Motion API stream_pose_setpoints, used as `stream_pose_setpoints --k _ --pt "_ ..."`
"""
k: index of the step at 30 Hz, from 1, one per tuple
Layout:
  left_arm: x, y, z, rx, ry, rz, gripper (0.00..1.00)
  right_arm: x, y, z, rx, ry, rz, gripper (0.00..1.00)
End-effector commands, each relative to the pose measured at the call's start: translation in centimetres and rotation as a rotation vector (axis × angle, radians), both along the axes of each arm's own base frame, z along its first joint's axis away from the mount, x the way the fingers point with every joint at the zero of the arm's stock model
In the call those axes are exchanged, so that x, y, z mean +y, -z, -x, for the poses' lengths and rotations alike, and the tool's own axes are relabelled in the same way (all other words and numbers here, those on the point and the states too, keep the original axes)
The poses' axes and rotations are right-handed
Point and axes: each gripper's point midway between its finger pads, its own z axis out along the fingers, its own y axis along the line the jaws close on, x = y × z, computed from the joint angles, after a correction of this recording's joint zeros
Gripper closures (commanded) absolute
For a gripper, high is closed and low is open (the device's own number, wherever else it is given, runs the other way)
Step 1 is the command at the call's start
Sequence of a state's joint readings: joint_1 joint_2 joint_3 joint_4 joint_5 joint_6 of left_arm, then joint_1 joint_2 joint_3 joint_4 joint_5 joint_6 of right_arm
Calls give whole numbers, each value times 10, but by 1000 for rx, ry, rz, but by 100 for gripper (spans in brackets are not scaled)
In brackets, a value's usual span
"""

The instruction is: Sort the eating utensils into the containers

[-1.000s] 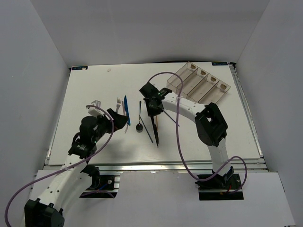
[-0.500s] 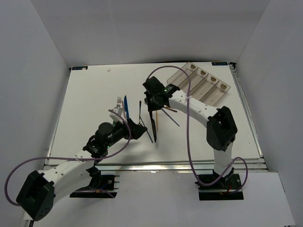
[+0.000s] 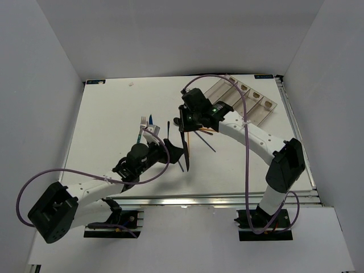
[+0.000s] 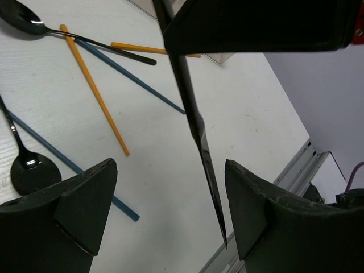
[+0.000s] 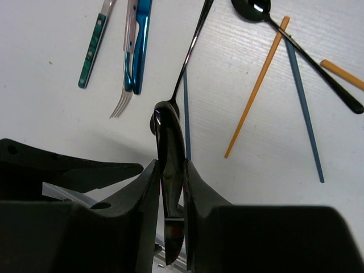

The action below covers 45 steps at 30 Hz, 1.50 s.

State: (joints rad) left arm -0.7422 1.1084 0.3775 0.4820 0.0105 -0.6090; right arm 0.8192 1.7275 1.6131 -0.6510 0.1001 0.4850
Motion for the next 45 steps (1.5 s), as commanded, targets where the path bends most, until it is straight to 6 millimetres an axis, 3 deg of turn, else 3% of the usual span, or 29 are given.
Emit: stream_pose_setpoints --k 1,5,8,13,16,20,21,23,25,26,27,28,29,30,32,34,35,36,37,39,40,42,43,44,45 --pt "-20 -32 1 -82 82 84 15 9 -24 5 -41 -53 -98 100" --pt "-36 -34 5 -76 143 113 23 10 -26 6 -48 -53 -119 100" --pt "-51 -32 12 -69 191 119 35 10 -26 6 -48 -52 -121 100" --pt "-59 -27 10 -53 188 94 81 9 -27 6 -56 -44 -131 100" --pt "-58 -29 6 -51 164 77 100 2 -29 6 -75 -25 -121 100" --pt "-56 -32 0 -57 137 36 100 -13 -27 3 -80 21 -111 100" --pt "-55 -31 -2 -59 130 21 100 -20 -33 3 -96 40 -117 82" --pt "-55 -27 -8 -67 129 -38 100 -39 -25 0 -95 93 -104 64" --pt "-54 -19 -11 -75 142 -124 100 -59 -35 2 -119 137 -129 35" --pt "-59 -25 -20 -92 140 -148 100 -80 -23 -1 -102 188 -113 25" --pt "-61 -27 -26 -102 132 -181 100 -95 -38 3 -133 215 -145 18" --pt "-57 -20 -33 -110 124 -261 100 -108 -40 3 -142 245 -153 16" --pt "-65 -43 -46 -158 110 -267 100 -127 -44 0 -159 290 -167 11" --pt "-67 -29 -55 -144 112 -332 100 -142 -50 9 -189 307 -186 11" --pt "-75 -32 -71 -204 136 -427 100 -166 -63 18 -238 339 -201 11" --pt "-90 -39 -104 -244 153 -496 100 -180 -63 24 -254 343 -168 11" --pt "-106 -71 -122 -309 168 -467 100 -189 -64 31 -258 353 -145 11" --pt "-114 -70 -131 -308 204 -477 100 -193 -63 34 -261 355 -132 11" --pt "-123 -43 -151 -268 238 -511 100 -196 -62 37 -266 349 -117 10" --pt "-138 -39 -179 -259 275 -533 100 -203 -62 45 -280 346 -115 11" --pt "-154 -36 -207 -258 298 -537 100 -206 -54 49 -271 346 -100 11" --pt "-164 -35 -234 -255 302 -537 100 -211 -54 57 -285 345 -106 11" --pt "-170 -72 -257 -328 258 -489 100 -214 -46 59 -274 347 -92 11" --pt "-174 -45 -271 -303 255 -497 100 -216 -47 63 -282 344 -98 11" --pt "-176 -57 -285 -348 229 -460 100 -217 -46 64 -284 338 -95 11"
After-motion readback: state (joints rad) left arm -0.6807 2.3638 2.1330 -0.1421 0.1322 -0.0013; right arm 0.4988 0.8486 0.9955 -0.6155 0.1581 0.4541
